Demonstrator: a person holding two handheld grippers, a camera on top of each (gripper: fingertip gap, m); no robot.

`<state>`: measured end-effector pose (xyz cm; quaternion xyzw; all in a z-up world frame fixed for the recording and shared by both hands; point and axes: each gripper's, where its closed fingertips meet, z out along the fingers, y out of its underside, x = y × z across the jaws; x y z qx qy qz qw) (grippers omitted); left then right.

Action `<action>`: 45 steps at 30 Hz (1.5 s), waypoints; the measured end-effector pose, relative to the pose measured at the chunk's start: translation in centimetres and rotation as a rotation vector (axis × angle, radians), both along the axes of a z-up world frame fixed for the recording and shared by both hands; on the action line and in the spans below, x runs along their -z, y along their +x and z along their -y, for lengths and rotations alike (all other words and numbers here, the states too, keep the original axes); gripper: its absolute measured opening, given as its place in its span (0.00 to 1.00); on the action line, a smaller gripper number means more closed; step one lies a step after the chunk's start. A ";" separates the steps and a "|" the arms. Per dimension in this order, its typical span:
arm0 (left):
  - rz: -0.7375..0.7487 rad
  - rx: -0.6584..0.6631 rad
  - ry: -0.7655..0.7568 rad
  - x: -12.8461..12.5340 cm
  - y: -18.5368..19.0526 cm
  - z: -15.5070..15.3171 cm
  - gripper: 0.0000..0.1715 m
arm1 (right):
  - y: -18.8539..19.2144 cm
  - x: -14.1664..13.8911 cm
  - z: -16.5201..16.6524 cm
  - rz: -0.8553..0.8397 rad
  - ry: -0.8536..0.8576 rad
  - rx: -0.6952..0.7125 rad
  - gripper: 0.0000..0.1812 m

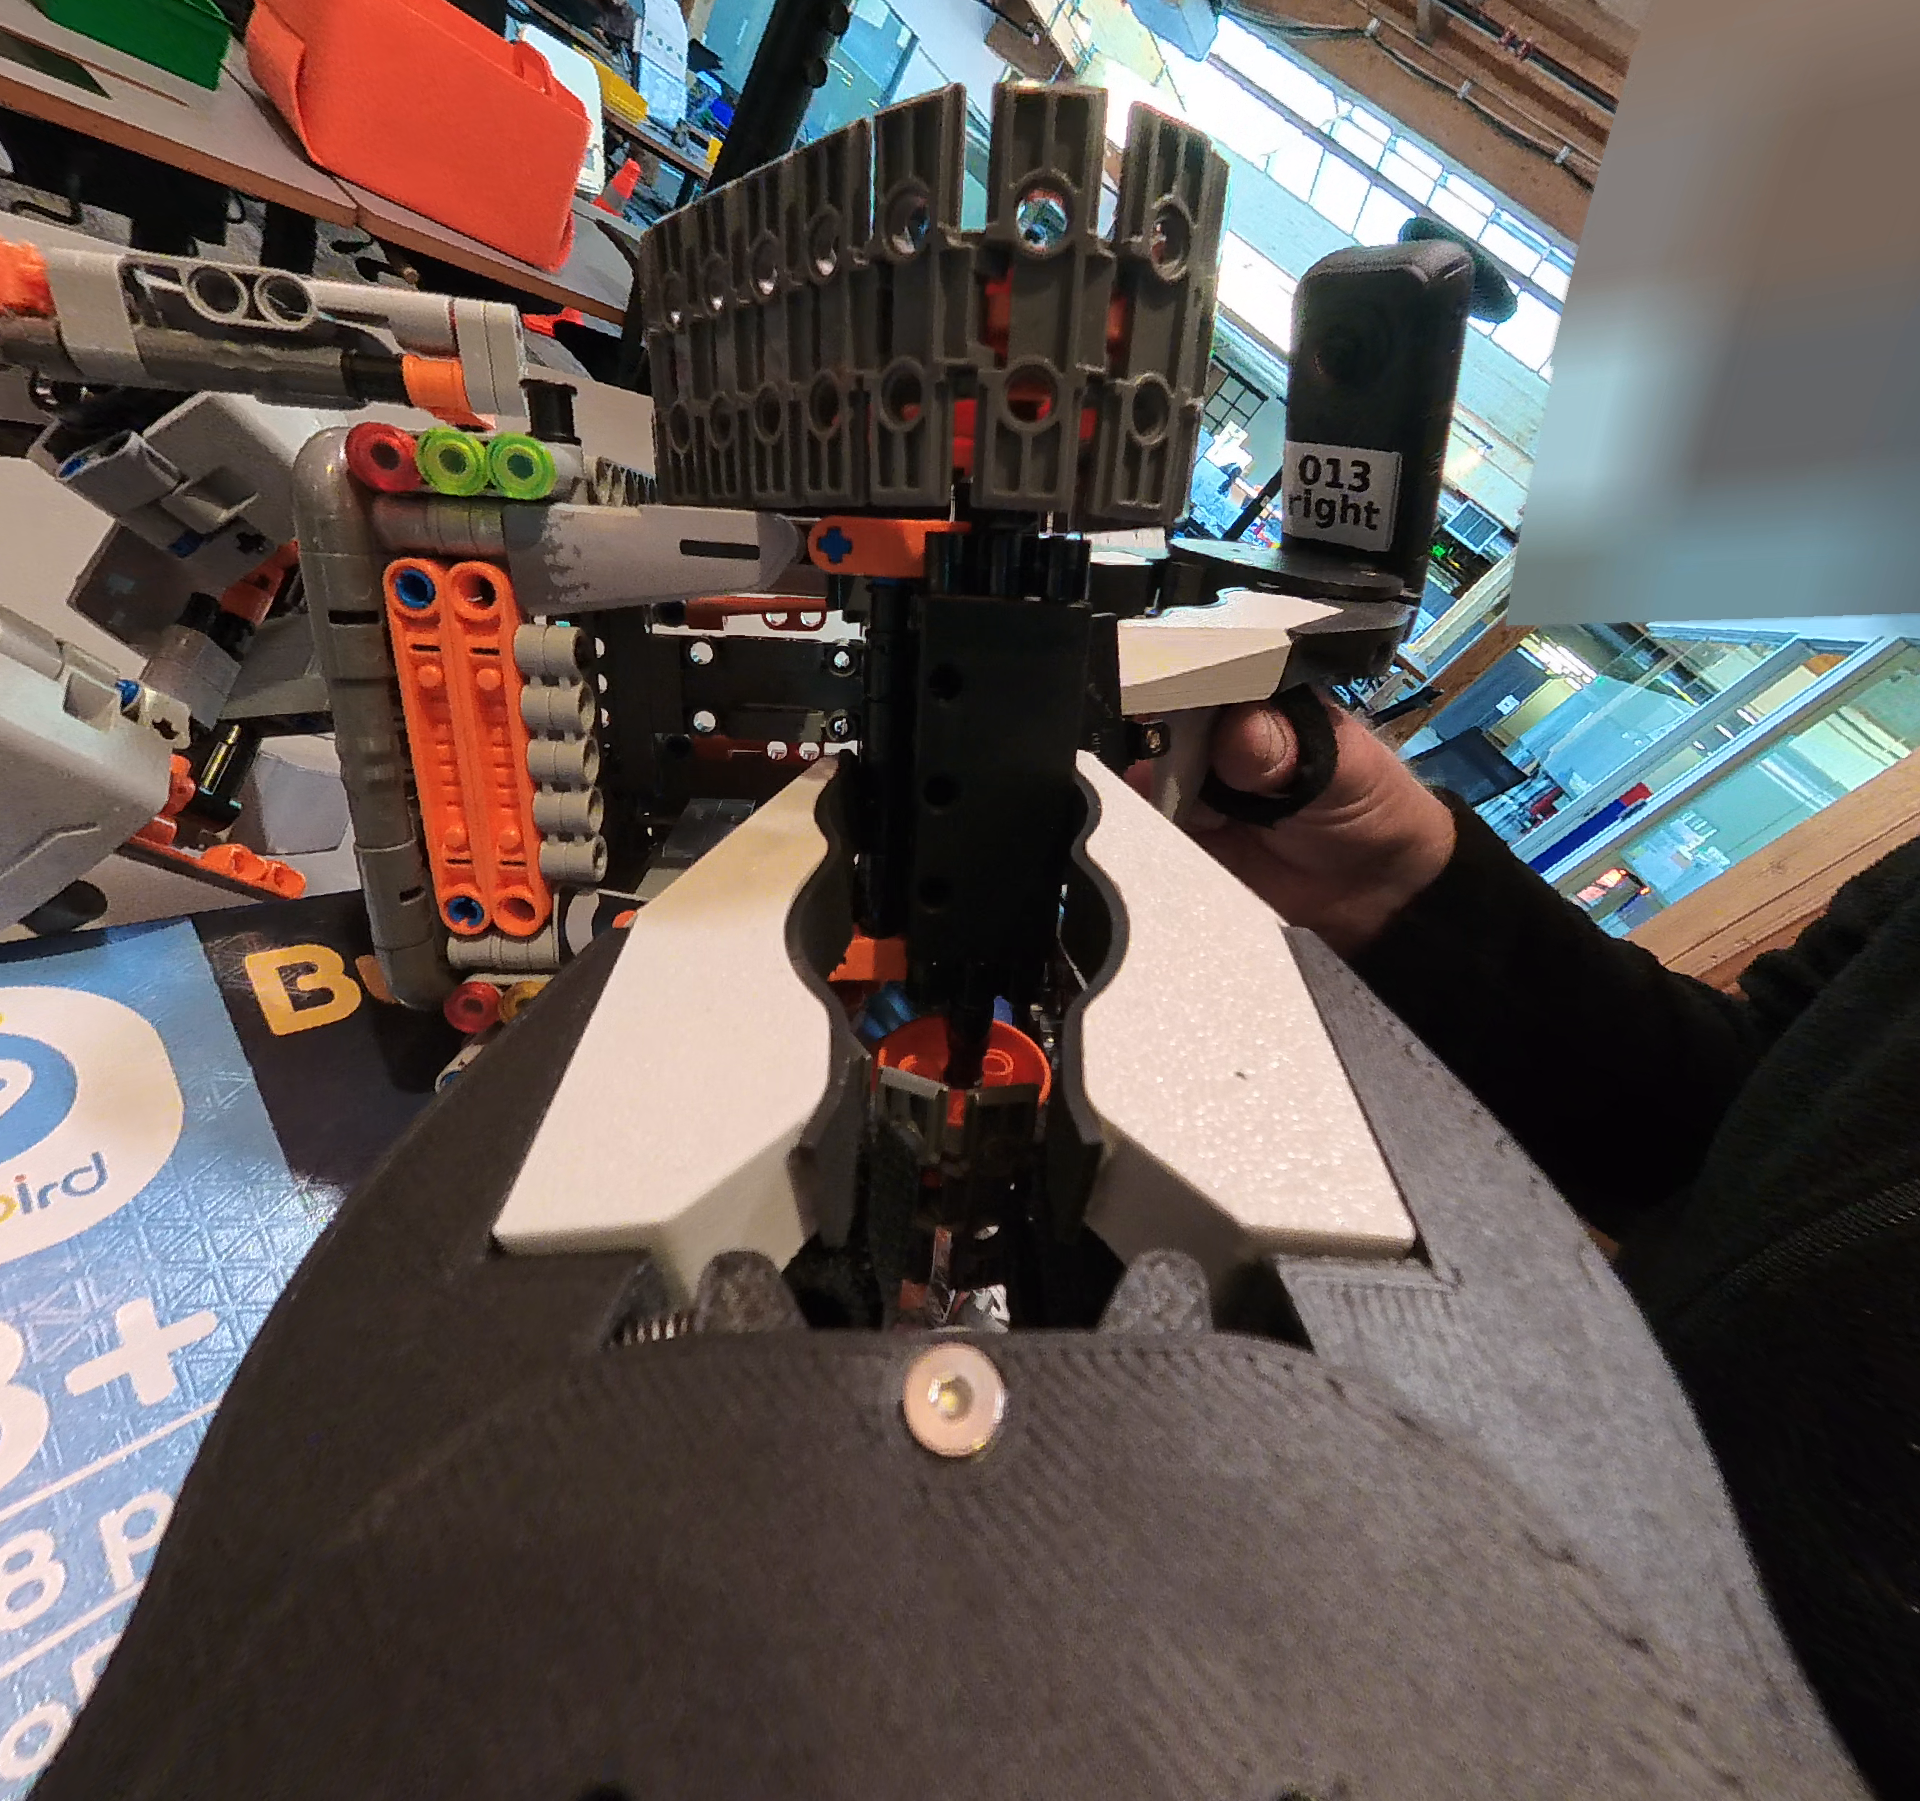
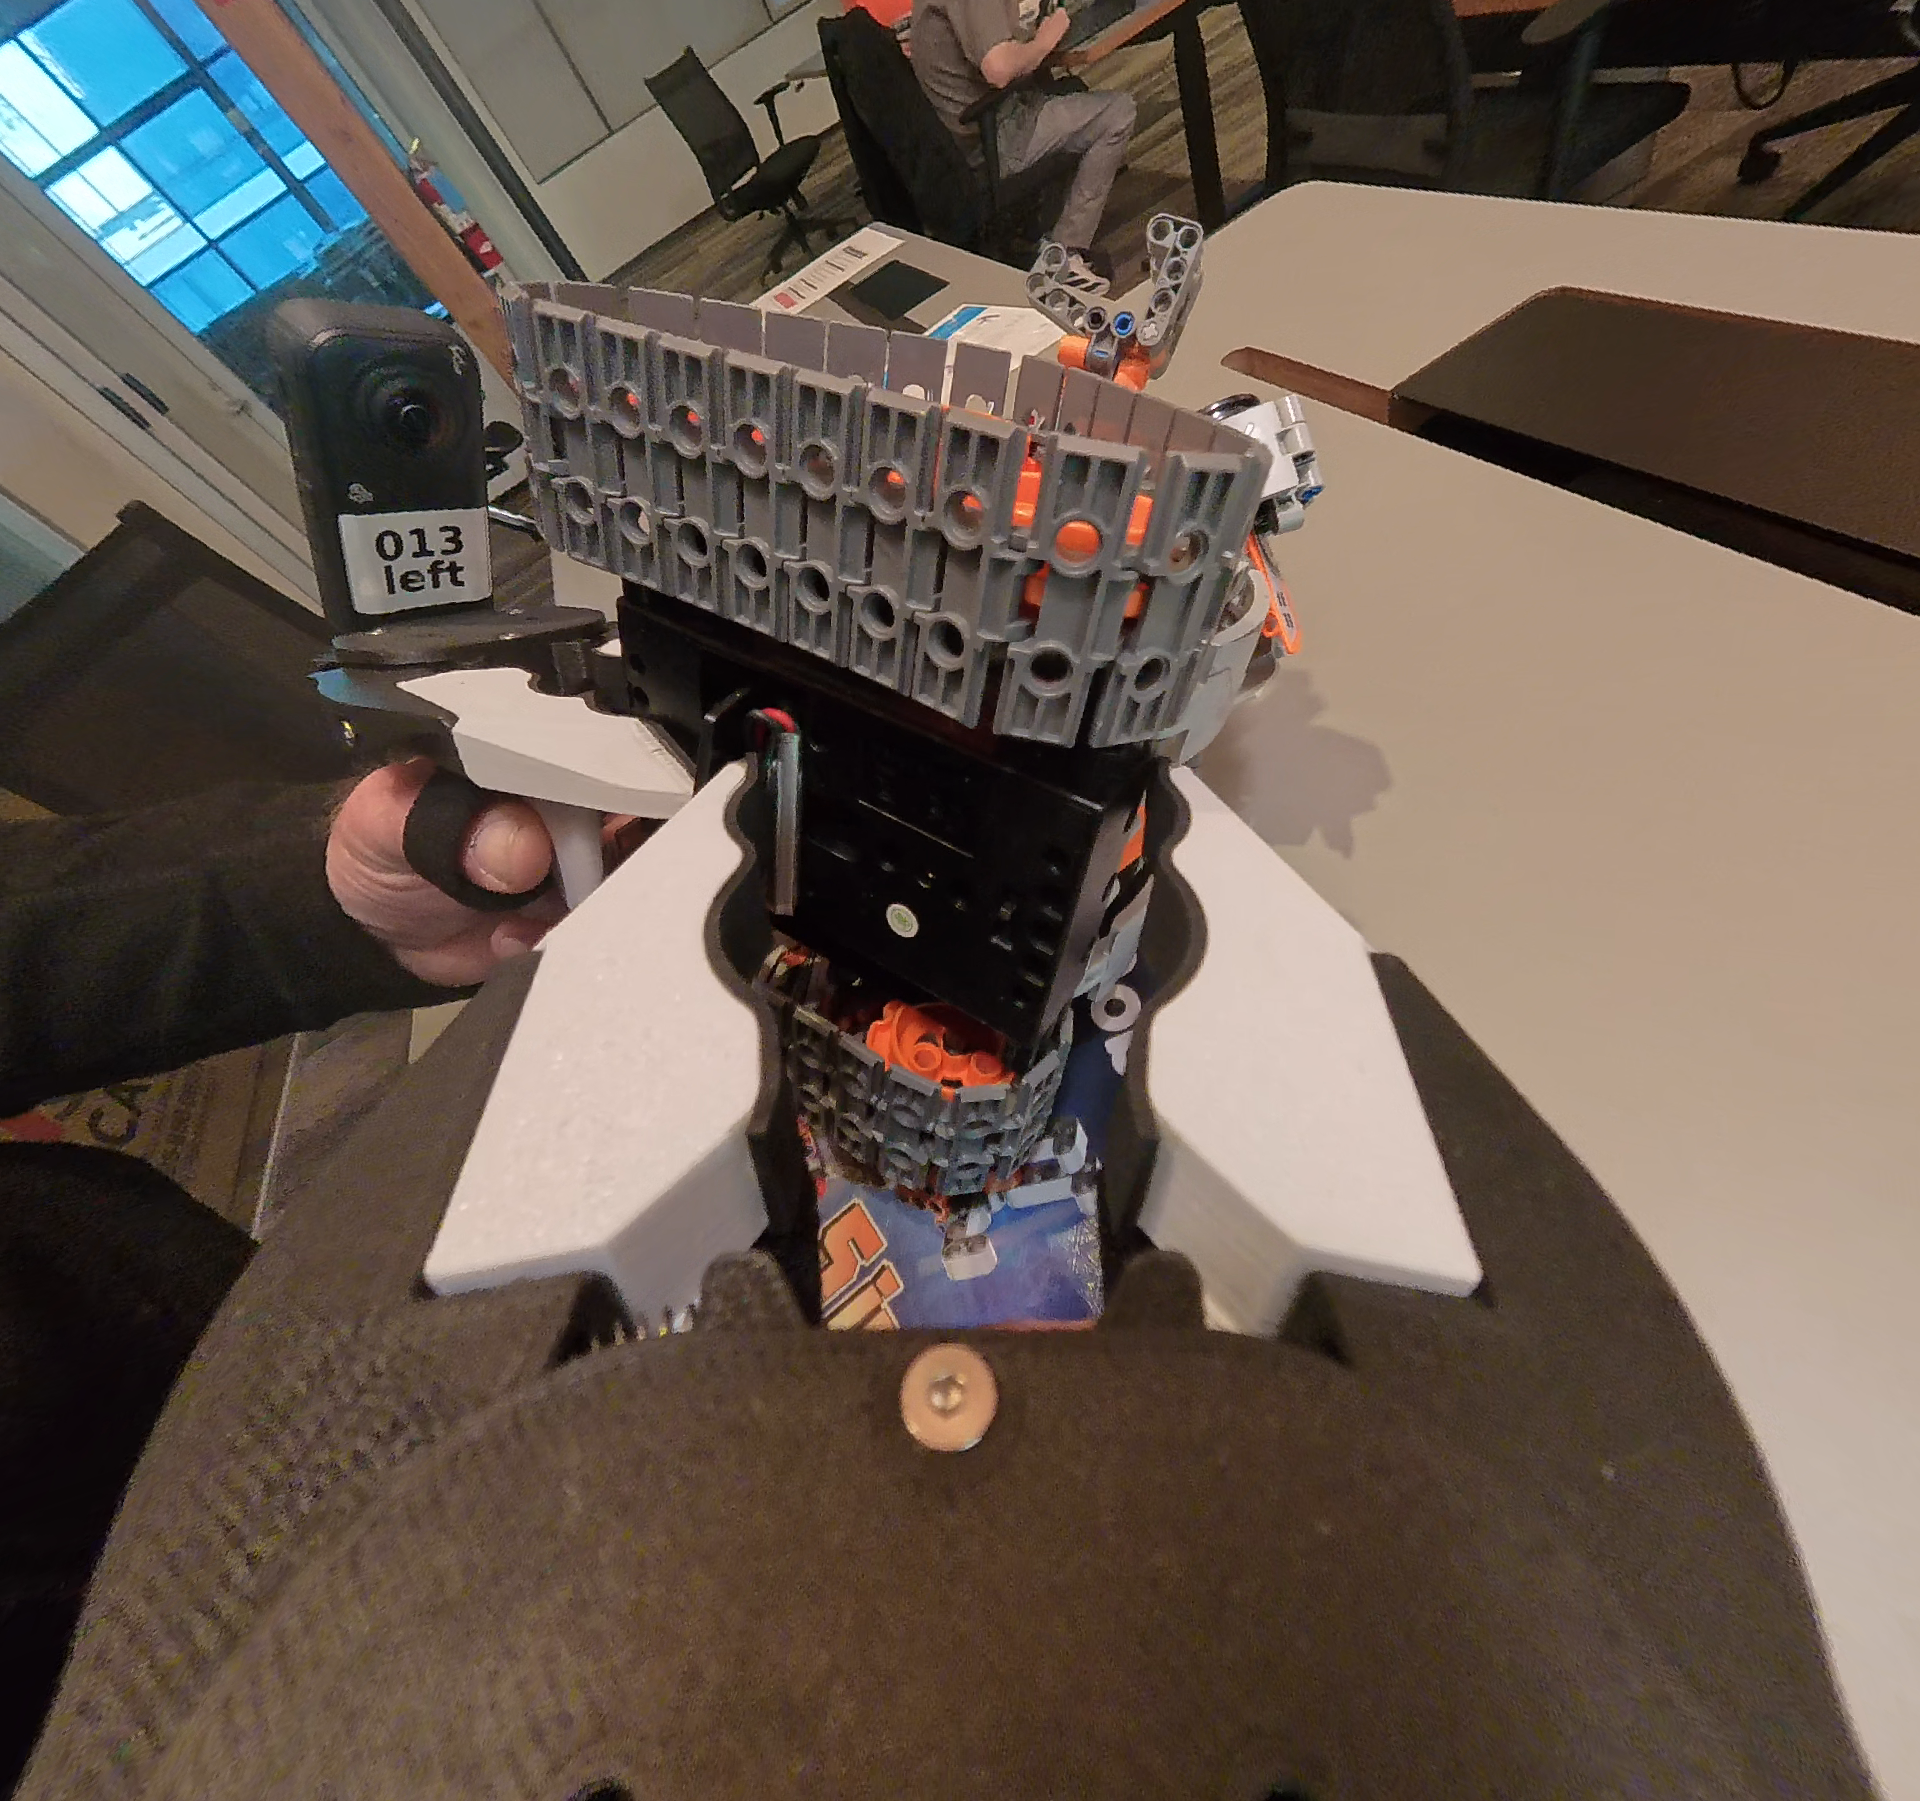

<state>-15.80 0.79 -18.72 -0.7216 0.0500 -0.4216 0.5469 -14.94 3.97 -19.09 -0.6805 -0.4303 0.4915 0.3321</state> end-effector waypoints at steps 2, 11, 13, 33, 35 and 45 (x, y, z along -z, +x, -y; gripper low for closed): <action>0.001 -0.003 0.000 0.0 0.0 0.0 0.20 | -0.1 0.0 0.0 -0.002 0.004 0.009 0.39; 0.014 -0.010 -0.005 -0.1 -0.1 0.0 0.20 | -0.4 0.0 -0.1 -0.019 0.022 0.029 0.39; 0.017 -0.012 -0.006 -0.1 -0.1 -0.1 0.20 | -0.5 -0.1 -0.1 -0.019 0.014 0.021 0.39; 0.054 0.007 -0.010 -0.4 -0.1 0.0 0.20 | 0.2 -0.3 0.0 -0.072 -0.003 -0.078 0.37; 0.054 0.008 -0.010 -0.4 -0.1 0.0 0.20 | 0.2 -0.3 0.0 -0.073 0.002 -0.080 0.37; 0.051 0.006 -0.010 -0.4 -0.1 0.1 0.20 | 0.1 -0.2 0.0 -0.086 -0.003 -0.072 0.37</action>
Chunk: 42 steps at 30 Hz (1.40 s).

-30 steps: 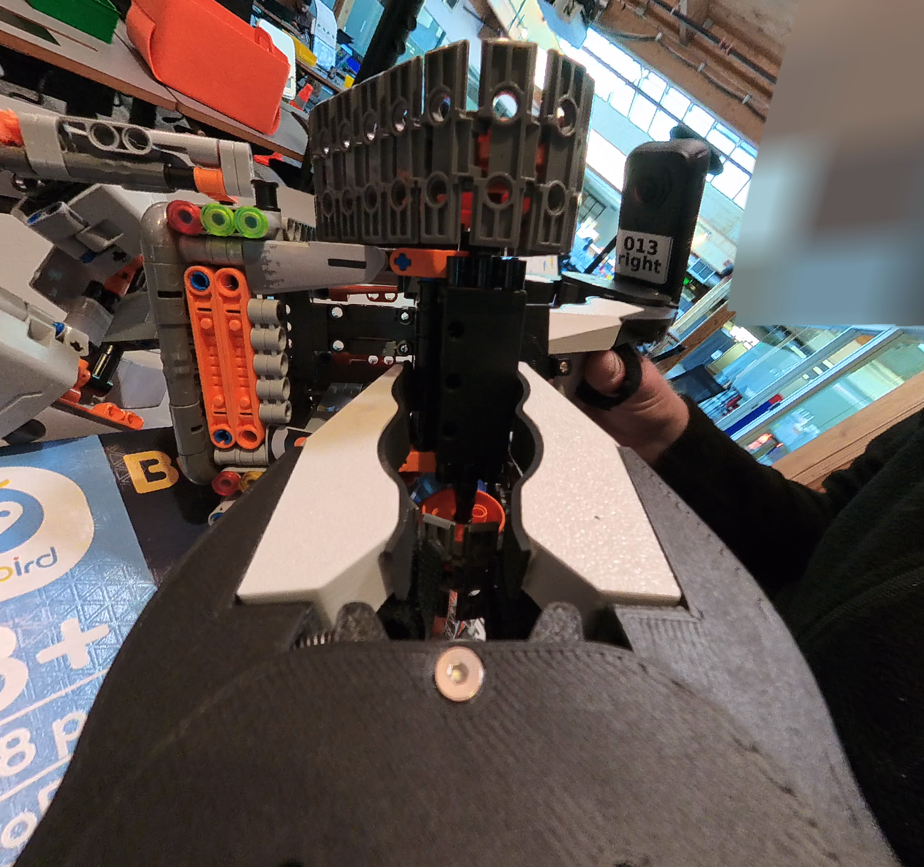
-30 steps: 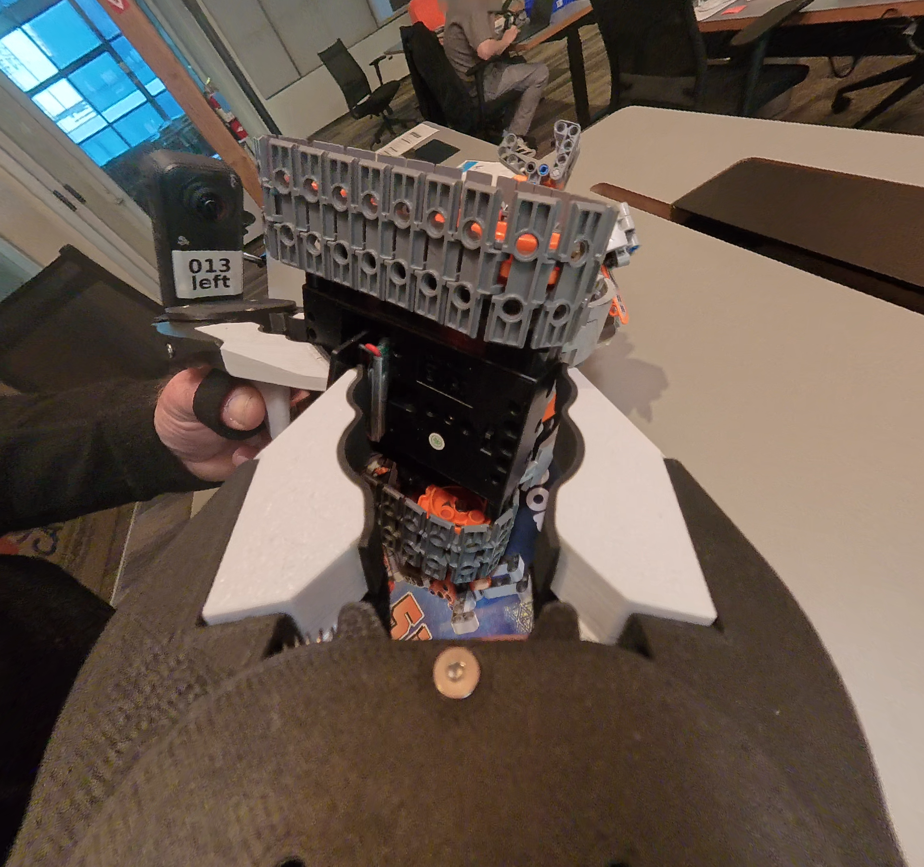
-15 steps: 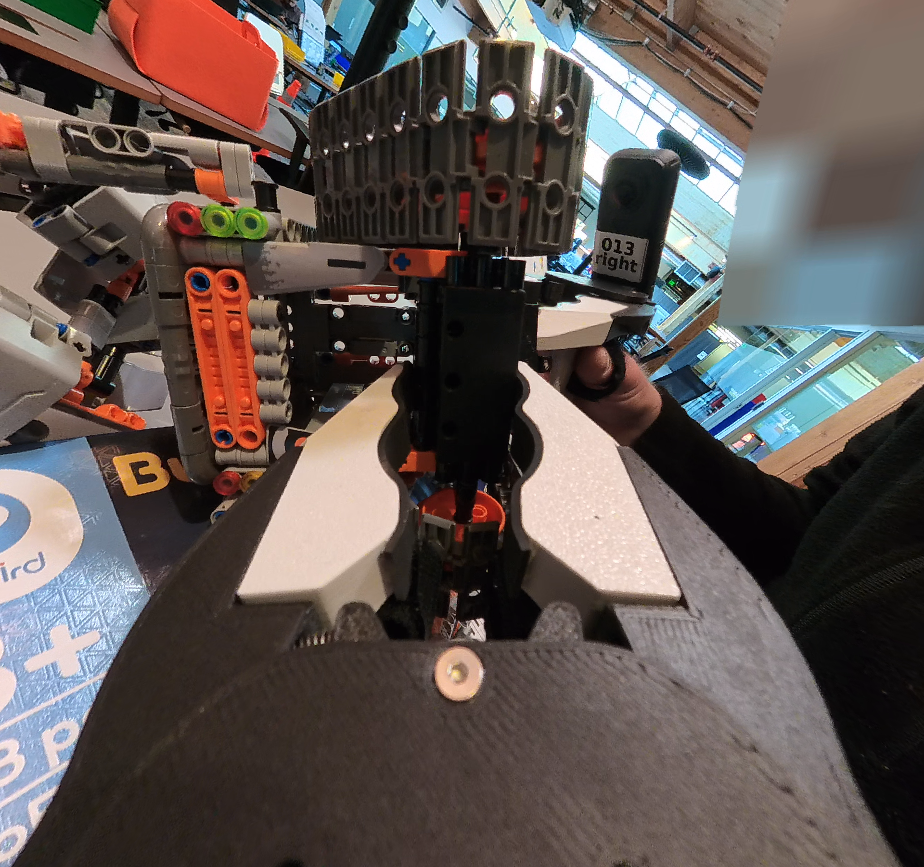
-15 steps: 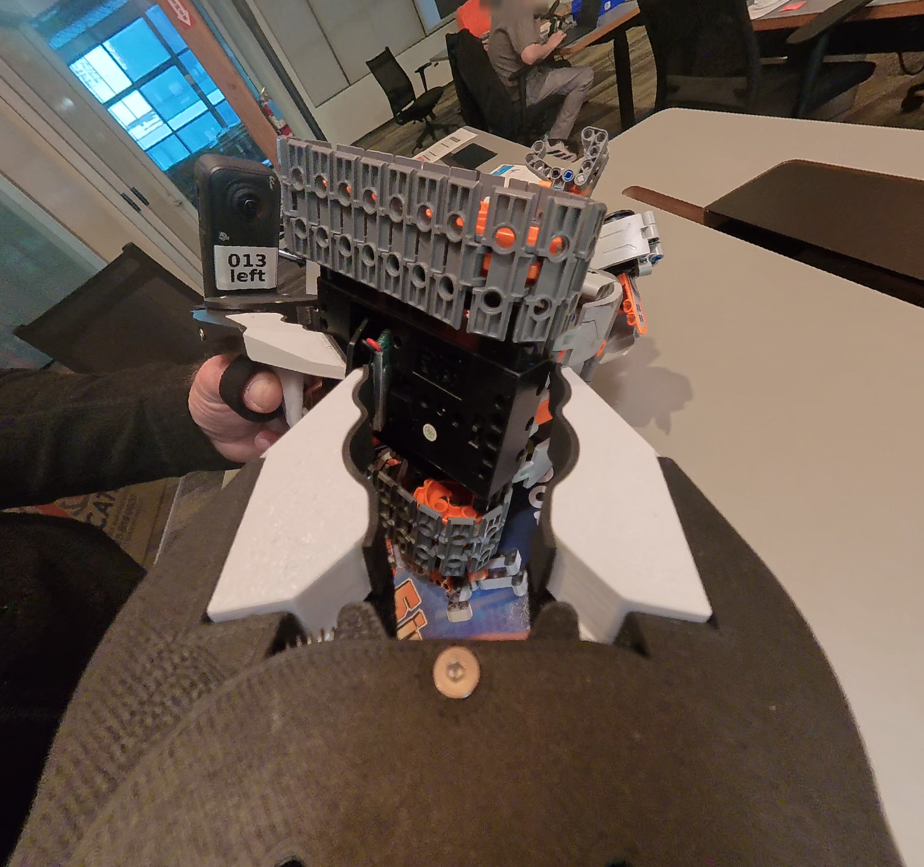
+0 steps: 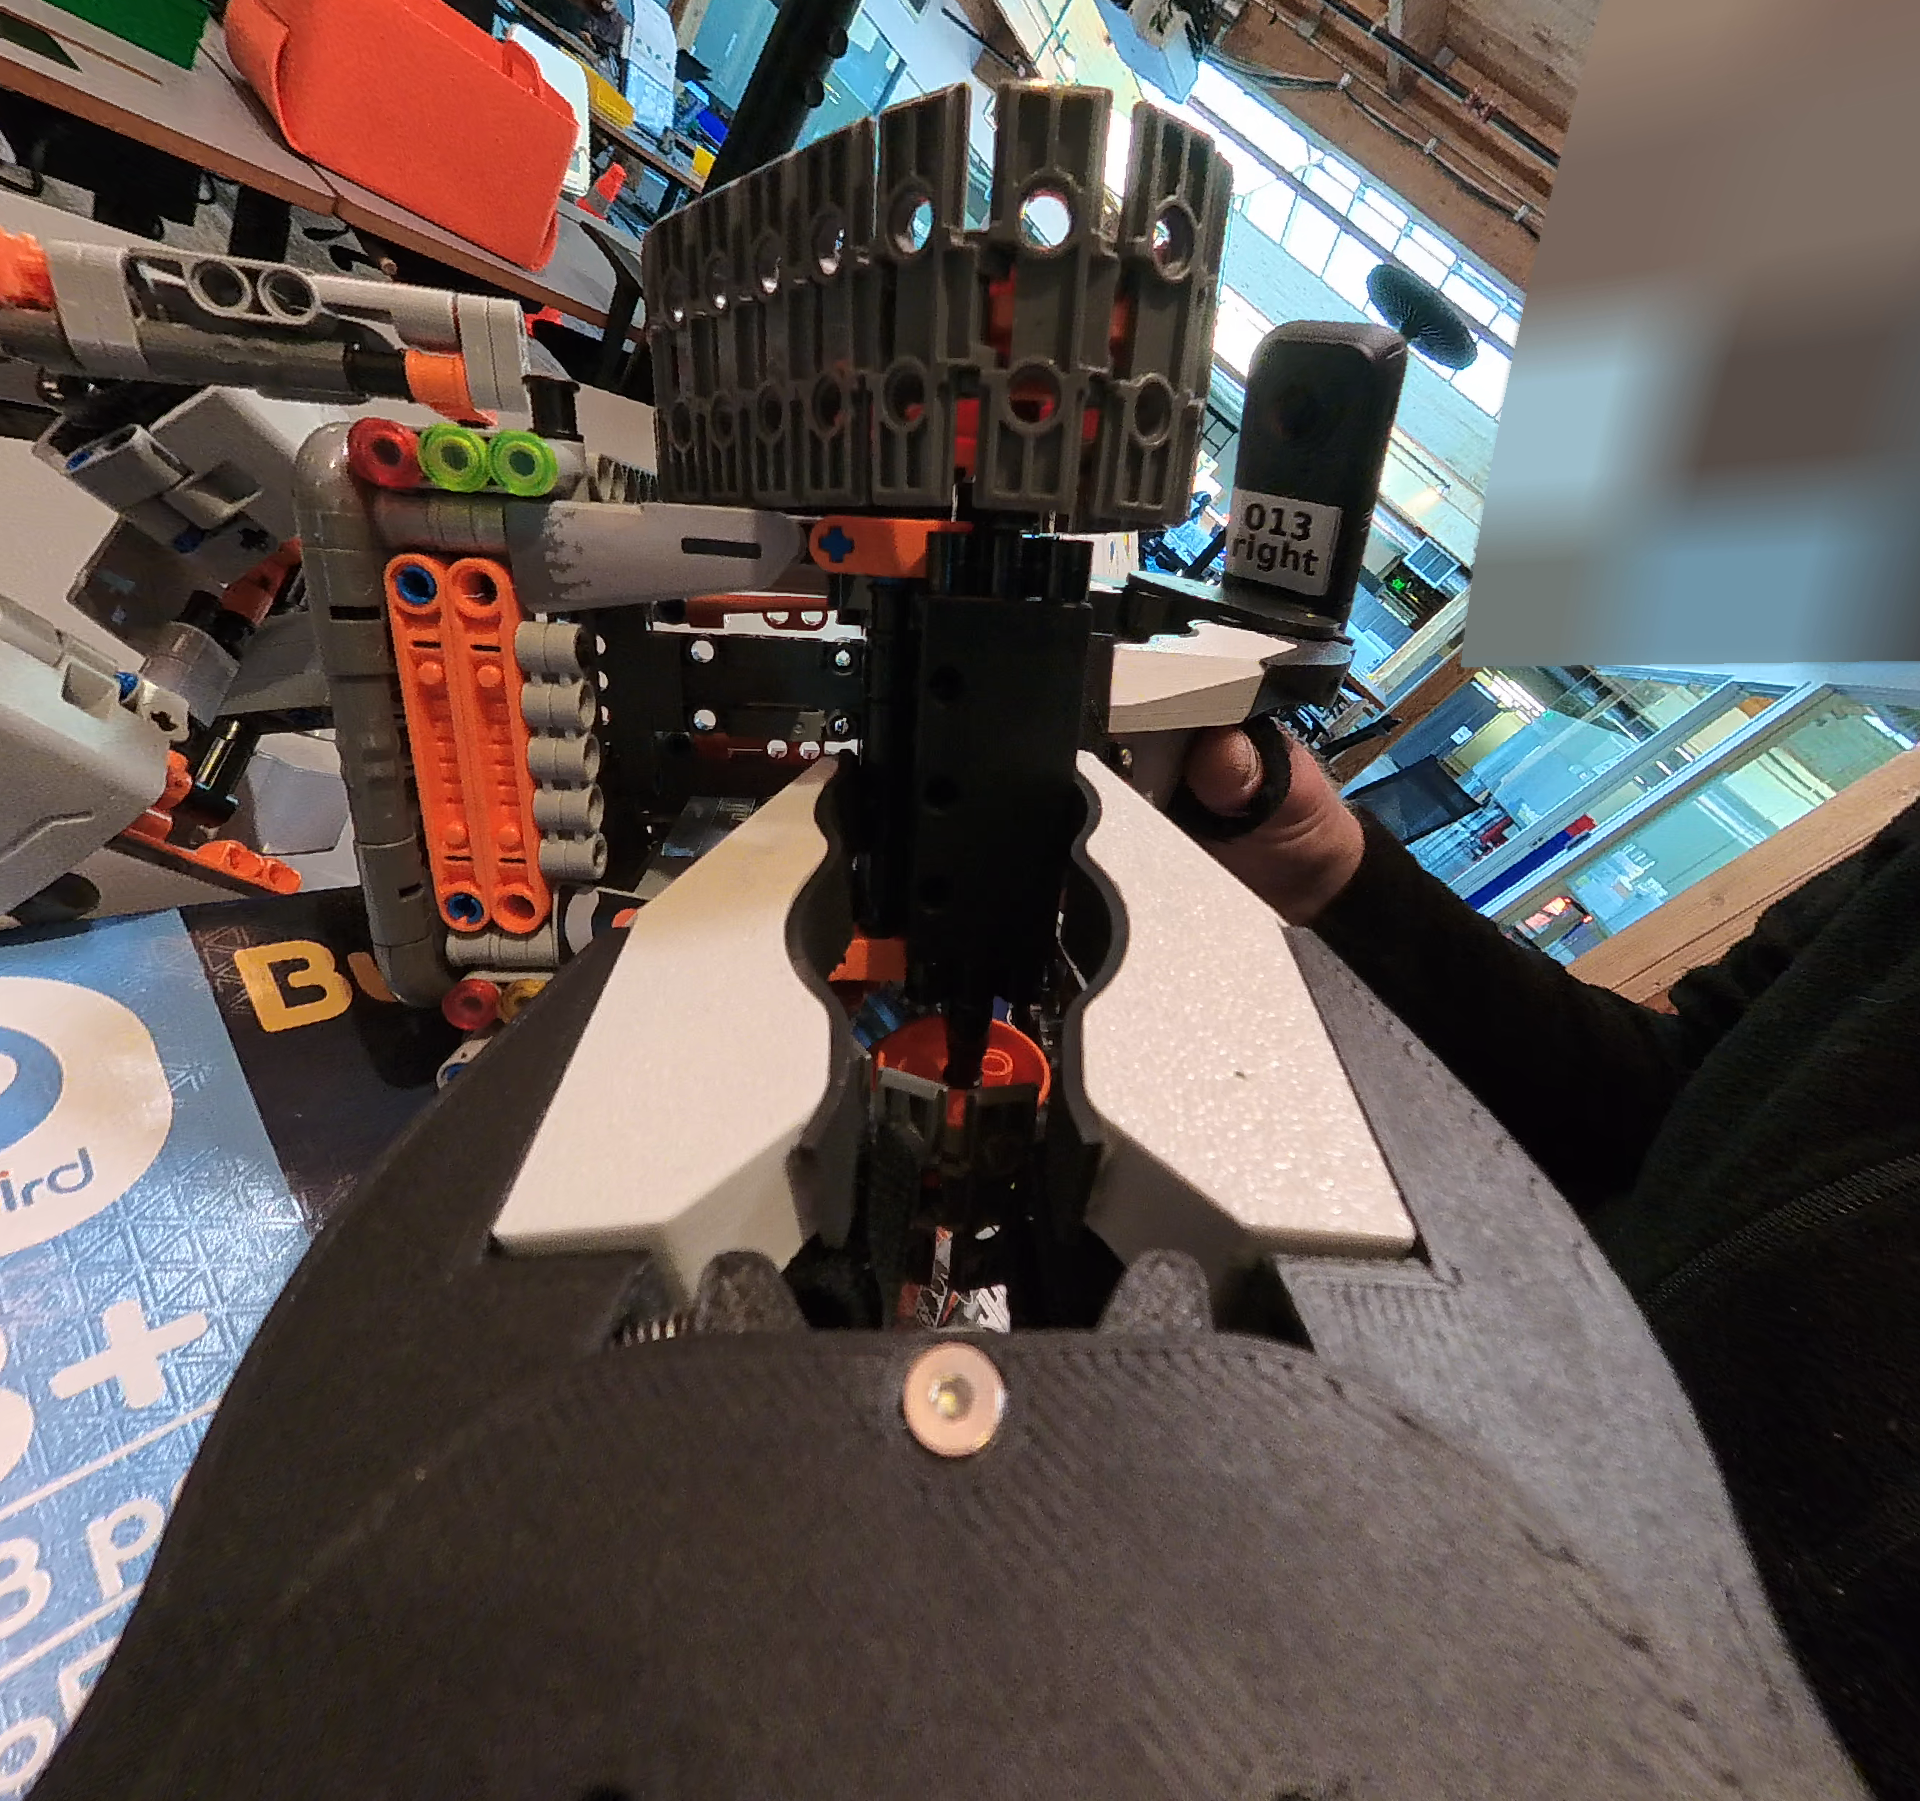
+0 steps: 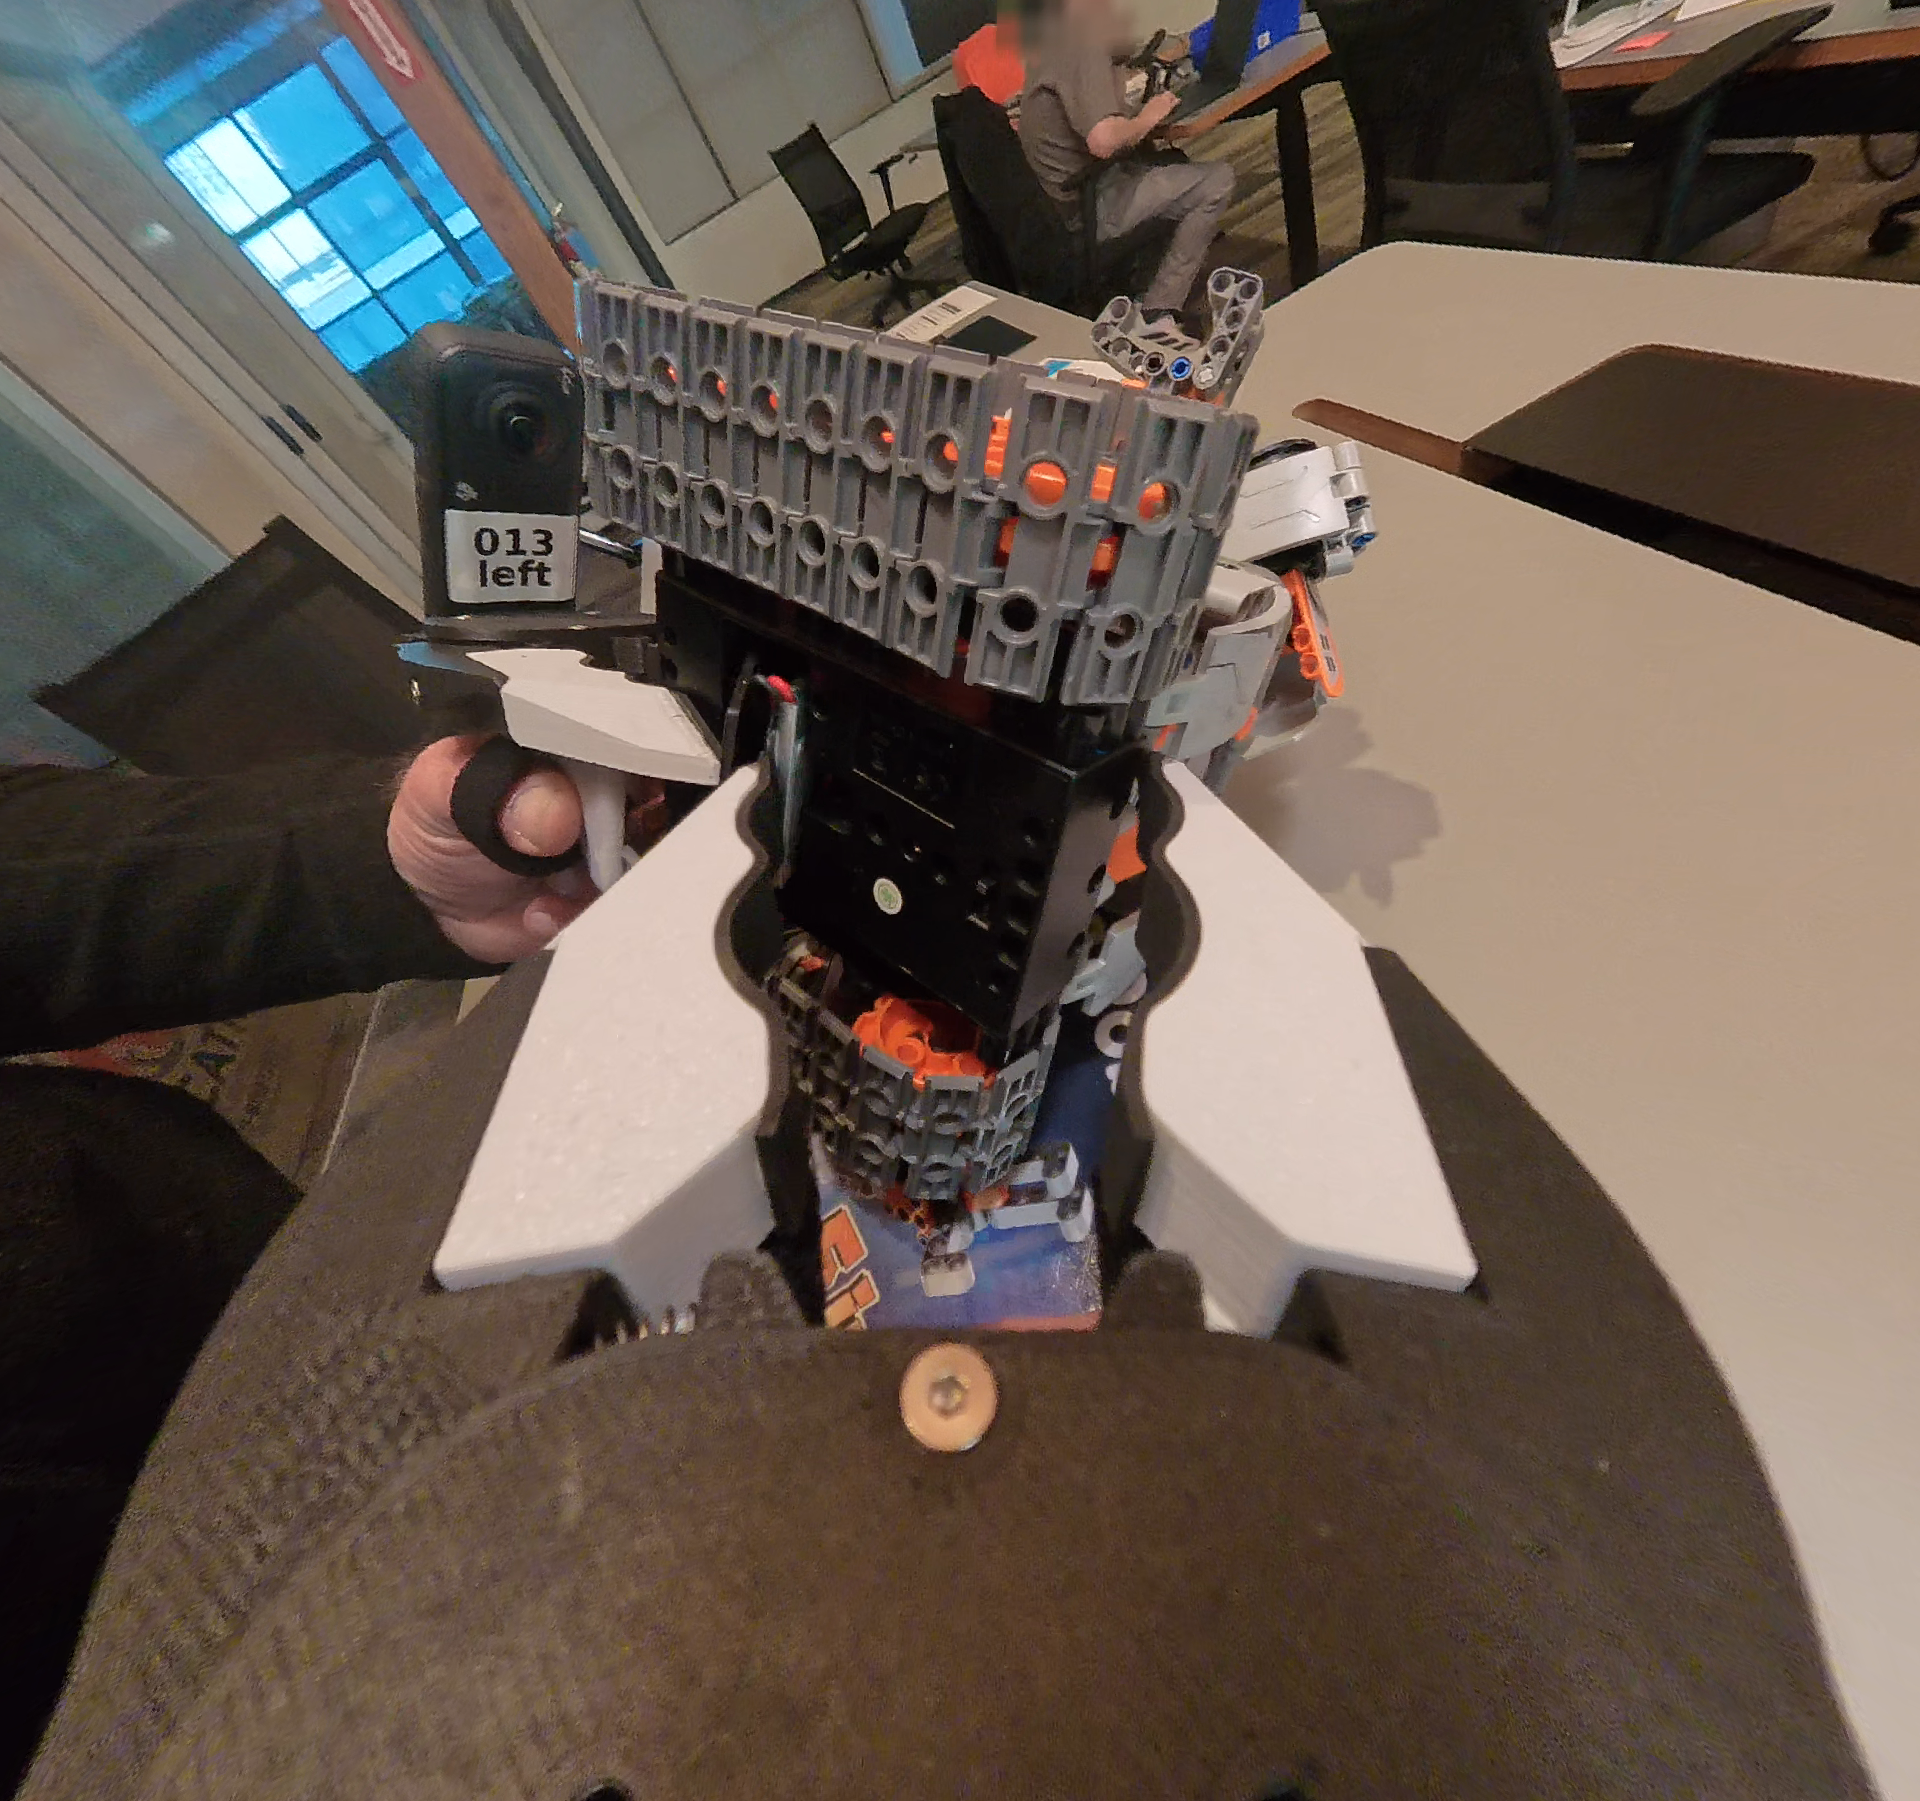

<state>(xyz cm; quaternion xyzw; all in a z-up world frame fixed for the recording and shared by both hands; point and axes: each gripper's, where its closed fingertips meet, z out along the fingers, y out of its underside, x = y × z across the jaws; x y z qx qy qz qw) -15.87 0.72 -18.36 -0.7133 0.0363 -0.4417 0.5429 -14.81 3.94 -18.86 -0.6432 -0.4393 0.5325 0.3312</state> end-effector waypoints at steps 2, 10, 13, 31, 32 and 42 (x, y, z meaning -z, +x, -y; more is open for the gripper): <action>-0.001 0.000 0.001 0.0 0.0 0.0 0.20 | 0.0 -0.1 0.1 -0.010 -0.010 -0.007 0.38; -0.005 -0.003 0.001 0.0 0.0 0.0 0.20 | -0.1 0.4 -0.3 0.039 0.040 0.029 0.34; -0.008 -0.003 0.001 0.1 0.0 0.0 0.20 | -0.1 0.4 -0.3 0.036 0.036 0.028 0.34; -0.009 0.005 0.001 0.1 -0.1 0.0 0.20 | 0.0 0.3 0.1 0.016 -0.004 -0.017 0.37; -0.010 0.005 0.002 0.1 -0.1 0.0 0.20 | 0.0 0.3 0.1 0.017 -0.001 -0.017 0.37; -0.010 0.013 0.003 0.1 0.0 0.0 0.20 | 0.2 0.3 0.2 0.002 -0.002 -0.041 0.37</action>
